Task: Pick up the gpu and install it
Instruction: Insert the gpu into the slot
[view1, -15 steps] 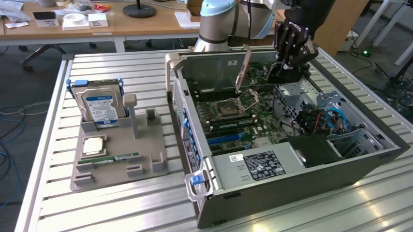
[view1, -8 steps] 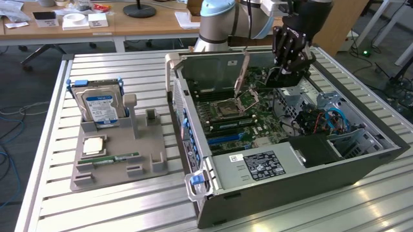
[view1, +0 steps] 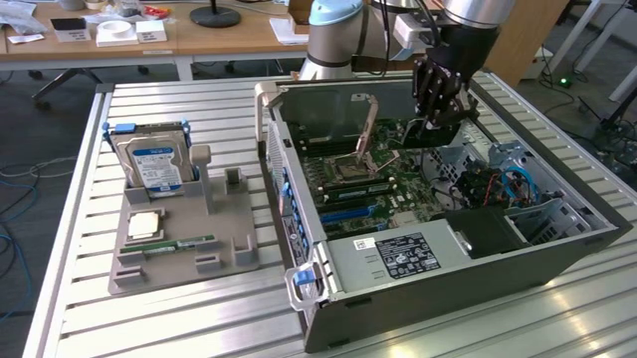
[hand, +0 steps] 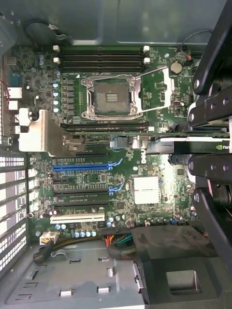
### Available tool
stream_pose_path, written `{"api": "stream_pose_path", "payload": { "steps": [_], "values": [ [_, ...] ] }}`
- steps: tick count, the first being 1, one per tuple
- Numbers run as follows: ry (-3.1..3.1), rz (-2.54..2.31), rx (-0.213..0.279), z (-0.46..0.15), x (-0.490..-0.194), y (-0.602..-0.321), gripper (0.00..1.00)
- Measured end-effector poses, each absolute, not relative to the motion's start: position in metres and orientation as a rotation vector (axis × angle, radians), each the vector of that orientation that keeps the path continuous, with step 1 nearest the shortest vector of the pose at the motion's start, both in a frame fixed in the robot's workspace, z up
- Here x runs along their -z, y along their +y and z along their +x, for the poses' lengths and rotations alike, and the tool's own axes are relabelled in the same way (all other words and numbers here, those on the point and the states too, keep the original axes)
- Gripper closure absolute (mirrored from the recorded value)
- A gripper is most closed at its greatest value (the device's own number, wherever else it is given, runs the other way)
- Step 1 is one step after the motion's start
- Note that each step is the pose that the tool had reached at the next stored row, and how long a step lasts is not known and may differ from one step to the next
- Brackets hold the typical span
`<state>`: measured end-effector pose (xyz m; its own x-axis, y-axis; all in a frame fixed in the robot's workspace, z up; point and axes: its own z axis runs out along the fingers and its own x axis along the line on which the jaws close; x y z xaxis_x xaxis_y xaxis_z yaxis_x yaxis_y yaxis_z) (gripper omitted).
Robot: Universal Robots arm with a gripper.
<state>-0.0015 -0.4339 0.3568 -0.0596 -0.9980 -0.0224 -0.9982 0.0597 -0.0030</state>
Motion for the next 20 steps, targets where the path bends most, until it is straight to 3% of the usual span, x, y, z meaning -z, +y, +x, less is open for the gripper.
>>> {"api": "stream_pose_path", "payload": {
  "steps": [20],
  "values": [
    [2.273,-2.142,-0.021,-0.0096,-0.3551,-0.4339,0.74]
  ]
}}
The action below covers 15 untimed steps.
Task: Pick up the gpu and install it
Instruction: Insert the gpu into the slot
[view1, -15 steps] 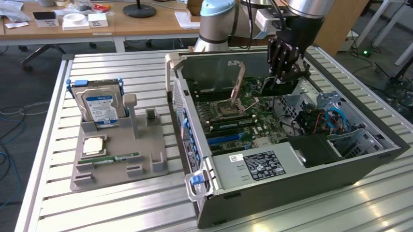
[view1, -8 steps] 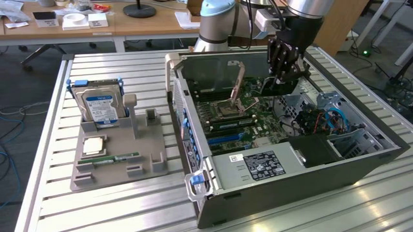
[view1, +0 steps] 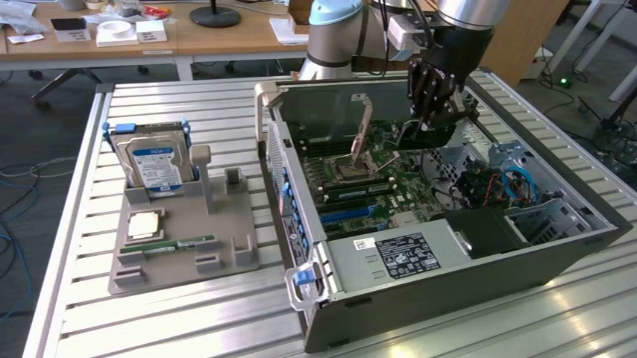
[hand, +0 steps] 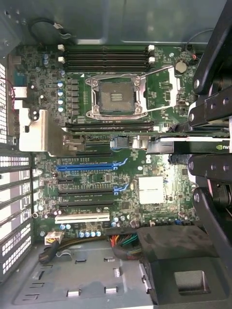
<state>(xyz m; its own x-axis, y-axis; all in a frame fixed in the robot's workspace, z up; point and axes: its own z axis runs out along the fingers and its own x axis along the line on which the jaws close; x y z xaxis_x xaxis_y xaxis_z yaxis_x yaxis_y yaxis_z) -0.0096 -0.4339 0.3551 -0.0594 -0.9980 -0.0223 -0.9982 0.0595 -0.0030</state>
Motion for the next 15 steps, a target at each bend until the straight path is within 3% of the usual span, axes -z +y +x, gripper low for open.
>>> {"api": "stream_pose_path", "payload": {
  "steps": [15],
  "values": [
    [2.263,-2.153,-0.021,-0.0129,-0.3506,-0.4403,0.74]
  ]
}}
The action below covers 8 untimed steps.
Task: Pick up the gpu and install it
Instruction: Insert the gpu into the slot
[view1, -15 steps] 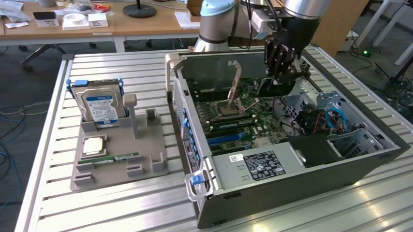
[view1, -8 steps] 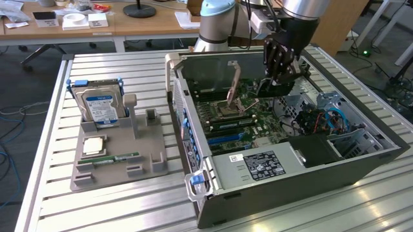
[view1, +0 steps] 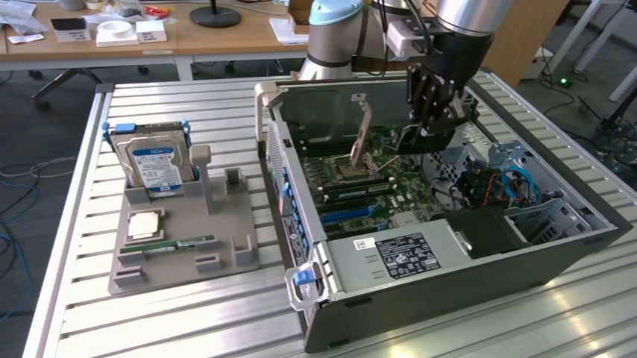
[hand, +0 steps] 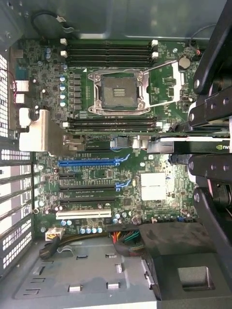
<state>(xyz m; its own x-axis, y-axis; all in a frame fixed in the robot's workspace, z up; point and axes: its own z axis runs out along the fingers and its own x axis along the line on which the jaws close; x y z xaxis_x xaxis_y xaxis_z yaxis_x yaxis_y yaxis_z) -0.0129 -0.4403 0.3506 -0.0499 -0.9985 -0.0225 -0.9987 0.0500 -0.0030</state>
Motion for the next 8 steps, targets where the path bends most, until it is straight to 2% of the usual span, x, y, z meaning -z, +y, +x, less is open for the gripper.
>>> {"api": "stream_pose_path", "payload": {
  "steps": [8],
  "values": [
    [2.258,-2.157,-0.021,-0.0171,-0.3469,-0.4403,0.74]
  ]
}}
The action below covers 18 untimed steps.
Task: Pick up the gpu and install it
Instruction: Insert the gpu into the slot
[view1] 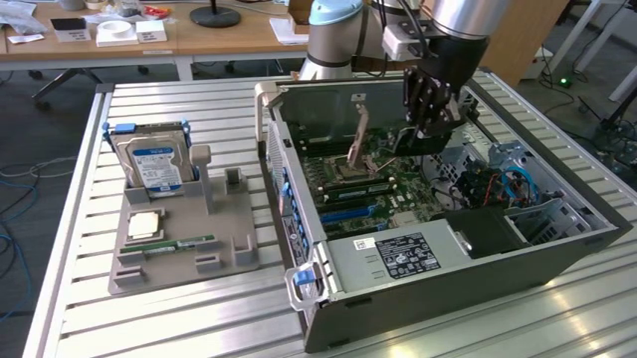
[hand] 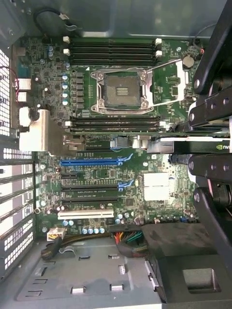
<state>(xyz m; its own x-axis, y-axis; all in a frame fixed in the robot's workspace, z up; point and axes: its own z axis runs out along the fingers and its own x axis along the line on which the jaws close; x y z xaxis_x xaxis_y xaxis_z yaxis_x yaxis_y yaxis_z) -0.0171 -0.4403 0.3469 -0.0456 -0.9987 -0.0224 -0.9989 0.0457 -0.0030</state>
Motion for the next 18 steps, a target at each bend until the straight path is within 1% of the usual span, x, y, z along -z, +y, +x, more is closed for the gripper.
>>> {"api": "stream_pose_path", "payload": {
  "steps": [18],
  "values": [
    [2.245,-2.172,-0.021,-0.022,-0.336,-0.440,0.74]
  ]
}}
